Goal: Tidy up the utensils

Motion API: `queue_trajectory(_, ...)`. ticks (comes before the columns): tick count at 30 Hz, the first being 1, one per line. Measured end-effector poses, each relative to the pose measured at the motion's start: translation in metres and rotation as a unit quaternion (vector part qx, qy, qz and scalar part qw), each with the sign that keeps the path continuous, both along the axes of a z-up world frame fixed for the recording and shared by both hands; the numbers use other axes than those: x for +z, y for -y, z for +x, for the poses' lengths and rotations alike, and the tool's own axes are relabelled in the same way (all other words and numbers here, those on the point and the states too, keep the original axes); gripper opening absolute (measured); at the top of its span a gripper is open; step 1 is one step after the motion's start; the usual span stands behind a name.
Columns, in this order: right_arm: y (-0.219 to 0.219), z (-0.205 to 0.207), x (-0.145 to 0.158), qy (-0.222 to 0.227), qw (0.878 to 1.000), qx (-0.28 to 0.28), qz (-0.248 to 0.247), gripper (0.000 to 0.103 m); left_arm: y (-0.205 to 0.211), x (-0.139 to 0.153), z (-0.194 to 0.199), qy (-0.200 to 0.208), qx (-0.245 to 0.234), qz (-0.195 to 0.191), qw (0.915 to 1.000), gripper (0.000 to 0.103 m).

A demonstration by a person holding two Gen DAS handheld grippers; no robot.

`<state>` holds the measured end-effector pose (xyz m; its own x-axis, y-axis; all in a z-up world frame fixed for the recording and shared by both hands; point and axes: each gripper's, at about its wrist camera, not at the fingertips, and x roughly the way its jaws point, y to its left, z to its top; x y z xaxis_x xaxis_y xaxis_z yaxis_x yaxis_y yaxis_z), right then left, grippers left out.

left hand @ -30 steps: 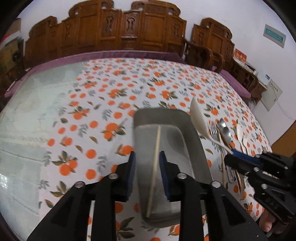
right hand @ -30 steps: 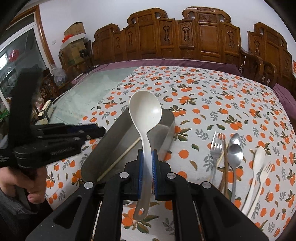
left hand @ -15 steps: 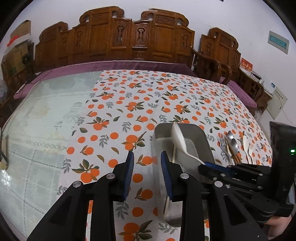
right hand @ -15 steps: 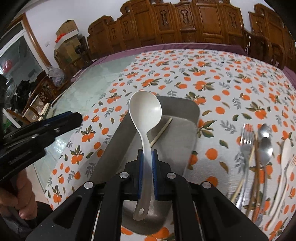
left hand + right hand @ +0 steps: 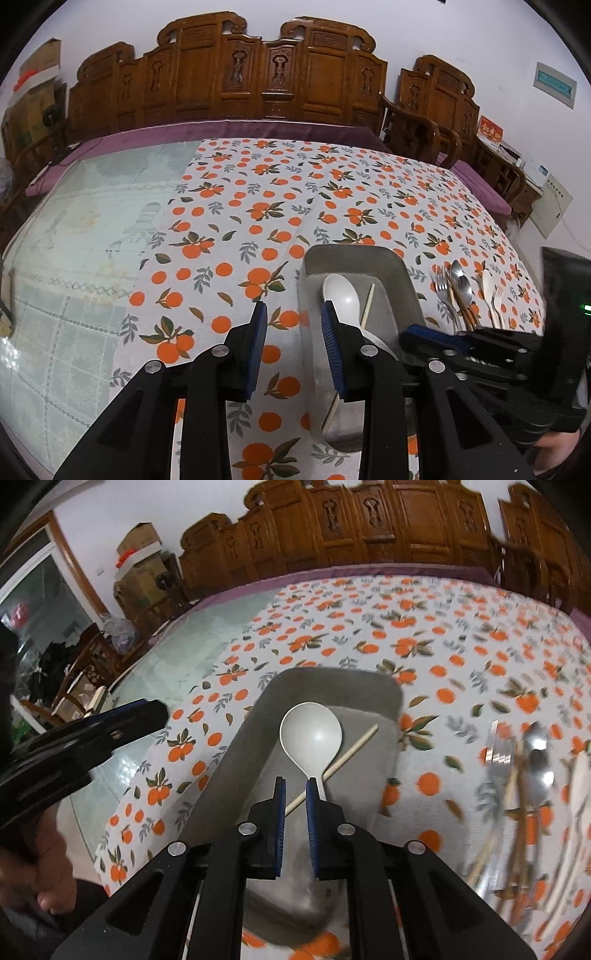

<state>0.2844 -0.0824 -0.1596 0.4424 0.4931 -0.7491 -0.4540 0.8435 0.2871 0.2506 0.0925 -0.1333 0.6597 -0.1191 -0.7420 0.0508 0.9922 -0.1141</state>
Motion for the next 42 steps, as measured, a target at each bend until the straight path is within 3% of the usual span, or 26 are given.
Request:
queue_trajectory(3, 0.025, -0.011, 0.015, 0.023, 1.0, -0.006, -0.006, 0.014, 0.007, 0.002, -0.002, 0.005, -0.006, -0.006, 1.0, 0.046)
queue_trajectory(6, 0.059, -0.02, 0.028, 0.045, 0.998, -0.024, -0.021, 0.014, 0.018, 0.005, -0.005, 0.009, -0.016, -0.007, 0.9998, 0.05)
queue_trajectory(7, 0.072, -0.023, 0.032, 0.053, 0.998, -0.034, -0.029, 0.014, 0.024, 0.007, -0.007, 0.012, -0.02, -0.012, 0.9997, 0.06)
queue_trajectory(8, 0.082, -0.024, 0.034, 0.056, 0.997, -0.04, -0.033, 0.014, 0.029, 0.008, -0.009, 0.016, -0.023, -0.015, 0.9995, 0.064)
queue_trajectory(13, 0.13, -0.027, 0.035, 0.059, 0.994, -0.075, -0.057, 0.014, 0.059, 0.011, -0.014, 0.023, -0.052, -0.015, 0.9983, 0.065)
queue_trajectory(19, 0.158, -0.029, 0.018, 0.037, 0.993, -0.099, -0.054, 0.015, 0.087, 0.005, -0.018, 0.019, -0.078, -0.012, 0.9967, 0.065)
queue_trajectory(31, 0.146, -0.016, -0.043, -0.012, 0.991, -0.08, -0.103, 0.016, 0.115, -0.008, -0.023, 0.012, -0.104, -0.002, 0.9945, 0.065)
queue_trajectory(41, 0.139, 0.001, -0.061, -0.026, 0.989, -0.054, -0.138, 0.015, 0.133, -0.011, -0.029, 0.008, -0.119, 0.011, 0.9928, 0.065)
queue_trajectory(42, 0.138, 0.001, -0.062, -0.027, 0.988, -0.054, -0.139, 0.011, 0.134, -0.012, -0.029, 0.008, -0.119, 0.012, 0.9928, 0.065)
